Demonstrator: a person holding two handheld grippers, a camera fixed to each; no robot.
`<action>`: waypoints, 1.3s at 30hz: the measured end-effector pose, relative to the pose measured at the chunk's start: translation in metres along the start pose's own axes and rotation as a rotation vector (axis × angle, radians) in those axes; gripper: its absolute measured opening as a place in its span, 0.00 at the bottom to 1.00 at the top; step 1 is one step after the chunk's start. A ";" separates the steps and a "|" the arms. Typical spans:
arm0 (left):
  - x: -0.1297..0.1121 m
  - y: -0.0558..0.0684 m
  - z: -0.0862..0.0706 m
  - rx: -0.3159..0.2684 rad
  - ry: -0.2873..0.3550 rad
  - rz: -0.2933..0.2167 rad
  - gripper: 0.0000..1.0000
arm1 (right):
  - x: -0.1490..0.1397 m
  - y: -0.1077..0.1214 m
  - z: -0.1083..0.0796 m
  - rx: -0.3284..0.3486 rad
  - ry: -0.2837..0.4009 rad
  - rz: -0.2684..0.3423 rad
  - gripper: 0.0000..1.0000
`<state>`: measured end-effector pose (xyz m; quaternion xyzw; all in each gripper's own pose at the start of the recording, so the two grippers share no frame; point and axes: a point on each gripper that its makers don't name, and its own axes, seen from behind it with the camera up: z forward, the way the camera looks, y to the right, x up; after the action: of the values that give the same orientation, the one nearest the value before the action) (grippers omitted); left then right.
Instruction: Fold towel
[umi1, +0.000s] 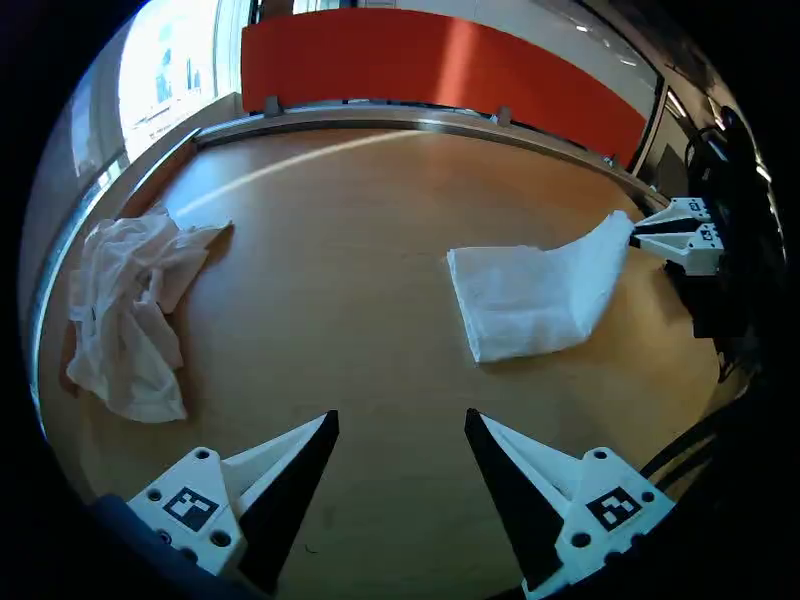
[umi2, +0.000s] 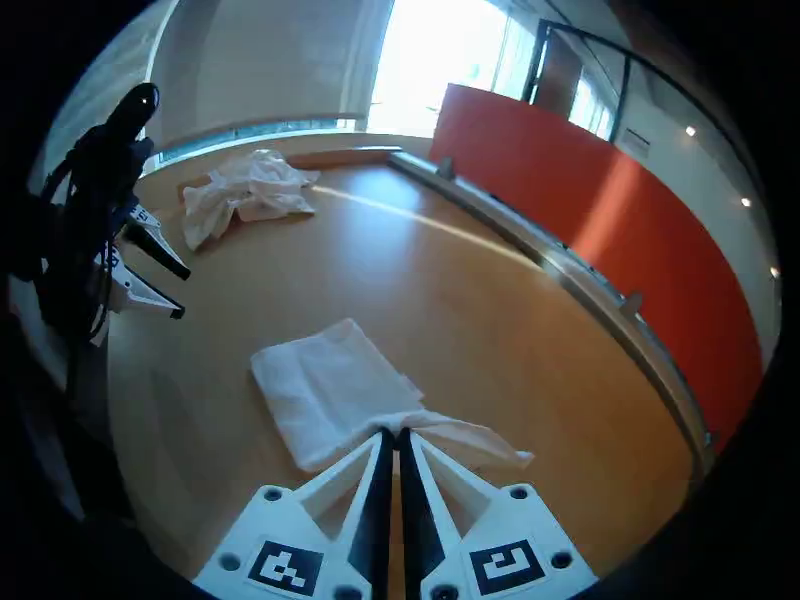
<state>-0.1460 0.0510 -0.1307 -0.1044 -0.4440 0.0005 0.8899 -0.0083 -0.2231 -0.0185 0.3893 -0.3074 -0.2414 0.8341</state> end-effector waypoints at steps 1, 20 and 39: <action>0.000 -0.001 -0.002 0.001 0.002 -0.003 0.93 | 0.003 -0.004 0.003 0.010 0.001 -0.005 0.04; -0.017 -0.015 -0.029 0.026 0.010 -0.053 0.94 | 0.021 -0.104 0.104 0.237 -0.054 -0.058 0.04; -0.018 -0.018 -0.027 0.030 0.004 -0.056 0.94 | 0.008 -0.106 0.102 0.246 -0.067 -0.011 0.67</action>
<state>-0.1373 0.0270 -0.1574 -0.0786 -0.4449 -0.0177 0.8920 -0.0917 -0.3408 -0.0488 0.4822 -0.3603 -0.2192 0.7679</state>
